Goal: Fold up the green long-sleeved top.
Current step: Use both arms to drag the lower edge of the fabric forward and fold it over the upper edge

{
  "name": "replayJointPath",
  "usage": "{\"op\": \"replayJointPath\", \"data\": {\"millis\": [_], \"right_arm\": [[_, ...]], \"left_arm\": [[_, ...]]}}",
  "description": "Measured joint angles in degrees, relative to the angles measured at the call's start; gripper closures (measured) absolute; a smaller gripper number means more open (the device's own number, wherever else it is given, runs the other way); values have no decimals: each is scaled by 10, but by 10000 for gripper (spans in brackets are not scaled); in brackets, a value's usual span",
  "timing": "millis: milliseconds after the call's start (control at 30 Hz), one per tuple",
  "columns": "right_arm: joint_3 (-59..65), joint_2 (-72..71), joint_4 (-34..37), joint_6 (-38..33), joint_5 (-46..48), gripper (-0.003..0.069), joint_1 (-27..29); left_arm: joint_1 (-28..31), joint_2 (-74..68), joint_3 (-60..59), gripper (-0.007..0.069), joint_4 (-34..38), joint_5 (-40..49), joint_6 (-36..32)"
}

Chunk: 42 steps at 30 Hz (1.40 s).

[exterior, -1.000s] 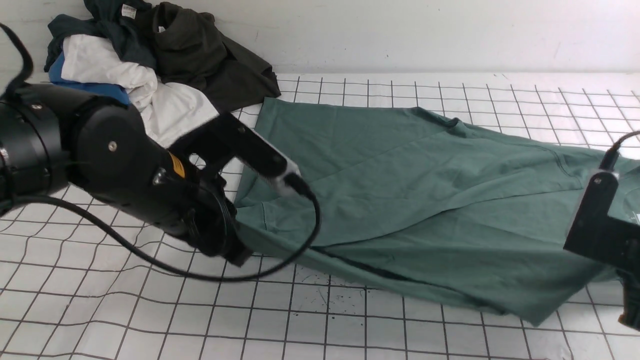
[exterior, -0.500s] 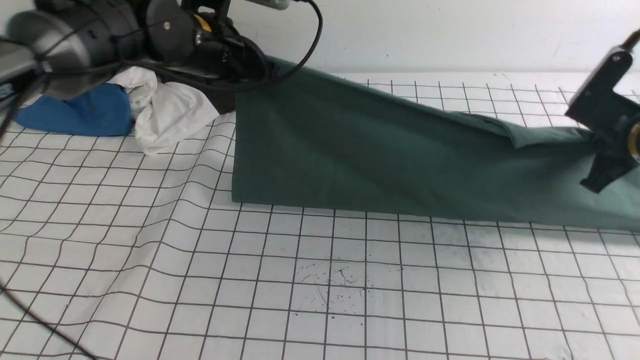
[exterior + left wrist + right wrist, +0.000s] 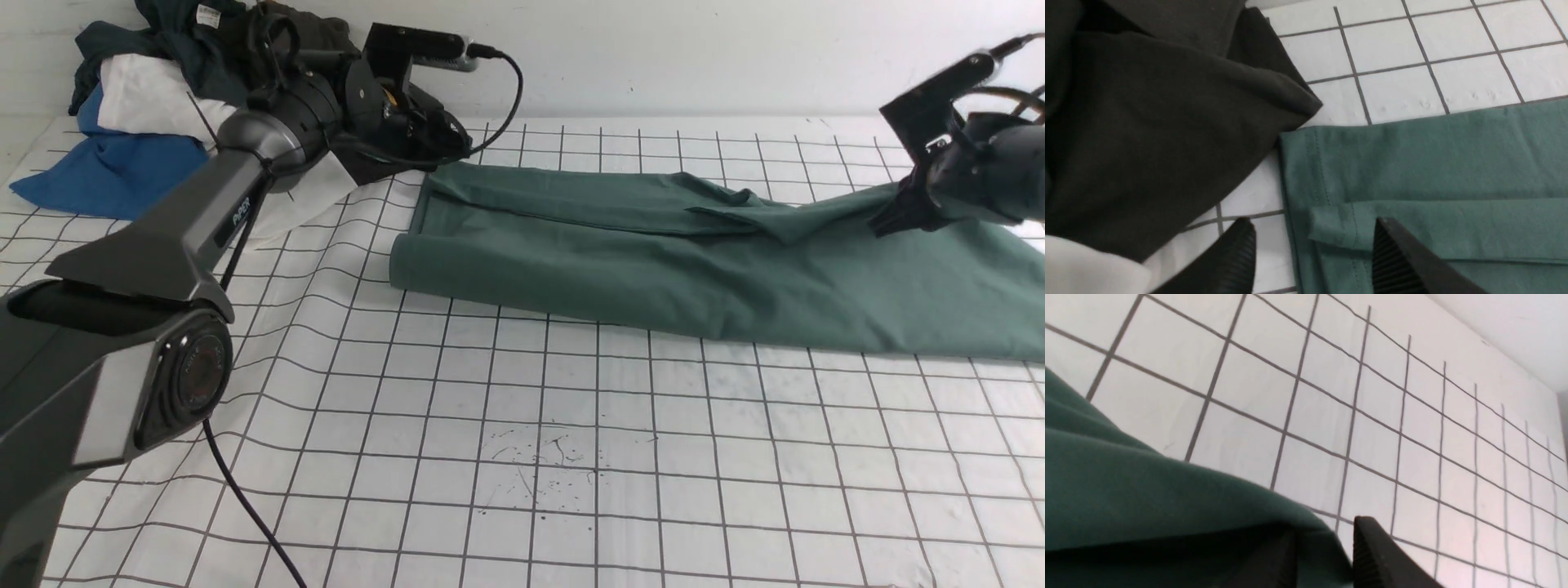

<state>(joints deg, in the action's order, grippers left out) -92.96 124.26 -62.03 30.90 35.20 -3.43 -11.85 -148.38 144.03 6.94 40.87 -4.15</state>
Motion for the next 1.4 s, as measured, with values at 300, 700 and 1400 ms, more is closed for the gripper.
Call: {"op": "replayJointPath", "data": {"millis": [300, 700, 1400], "right_arm": [[-4, -41, 366, -331, 90, 643, -70], [-19, 74, 620, -527, -191, 673, -35], [-234, 124, 852, -578, 68, 673, -28]], "left_arm": [[-2, 33, 59, 289, 37, 207, -35], [-37, -21, 61, 629, 107, 300, -86], [-44, -37, 61, 632, 77, 300, -84]]}}
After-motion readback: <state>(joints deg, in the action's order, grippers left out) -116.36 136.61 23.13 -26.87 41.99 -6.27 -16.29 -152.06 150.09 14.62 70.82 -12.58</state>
